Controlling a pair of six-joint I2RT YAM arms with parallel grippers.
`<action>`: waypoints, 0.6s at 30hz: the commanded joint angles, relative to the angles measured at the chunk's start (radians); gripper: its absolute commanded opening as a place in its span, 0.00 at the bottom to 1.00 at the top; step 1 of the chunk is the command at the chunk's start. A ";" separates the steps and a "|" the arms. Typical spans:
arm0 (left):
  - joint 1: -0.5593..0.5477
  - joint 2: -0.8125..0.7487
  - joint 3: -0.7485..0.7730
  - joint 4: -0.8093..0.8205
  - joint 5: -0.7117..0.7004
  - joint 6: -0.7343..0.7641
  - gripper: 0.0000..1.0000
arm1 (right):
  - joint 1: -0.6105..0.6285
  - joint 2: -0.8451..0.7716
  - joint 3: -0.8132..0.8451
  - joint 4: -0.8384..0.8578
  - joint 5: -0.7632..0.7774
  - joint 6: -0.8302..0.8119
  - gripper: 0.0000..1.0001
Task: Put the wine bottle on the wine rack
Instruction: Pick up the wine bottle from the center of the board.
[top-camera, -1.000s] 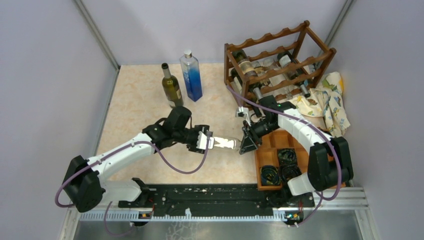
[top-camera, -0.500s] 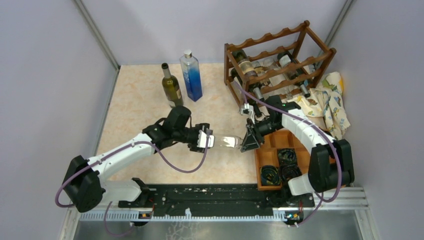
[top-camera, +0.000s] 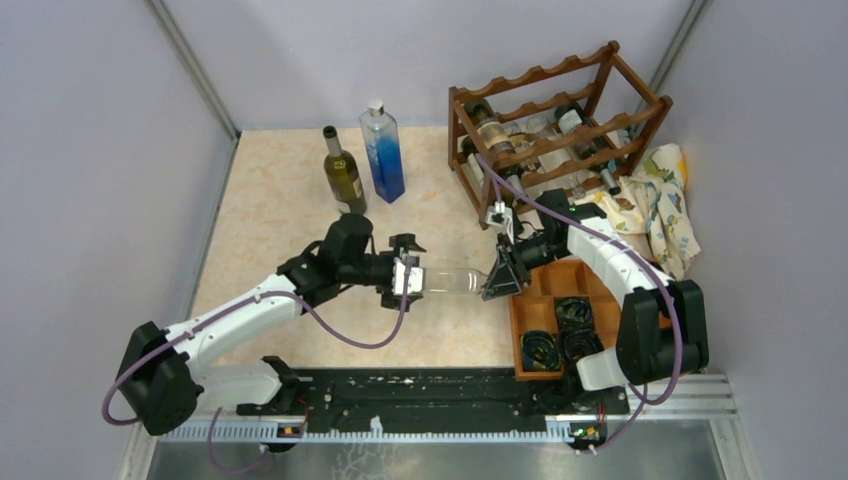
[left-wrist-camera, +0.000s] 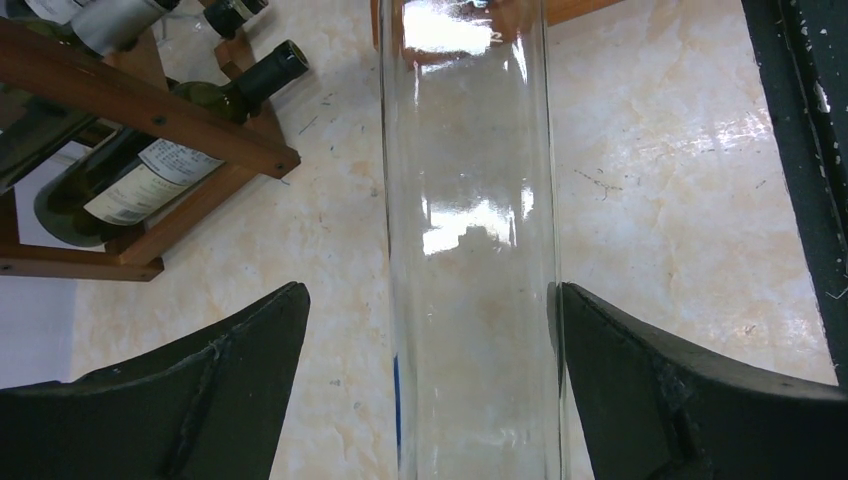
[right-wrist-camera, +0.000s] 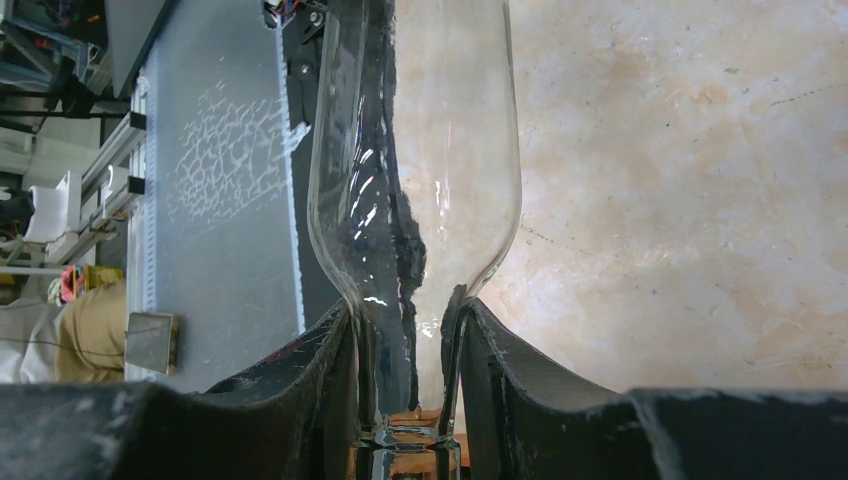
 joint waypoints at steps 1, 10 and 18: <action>0.005 -0.037 -0.002 0.041 0.015 0.009 0.99 | -0.016 -0.029 0.005 0.018 -0.079 0.002 0.00; 0.005 -0.174 -0.006 0.119 -0.022 -0.088 0.99 | -0.092 -0.068 -0.008 0.024 -0.101 0.007 0.00; 0.005 -0.182 -0.009 0.122 0.005 -0.098 0.99 | -0.162 -0.078 -0.007 0.021 -0.104 0.012 0.00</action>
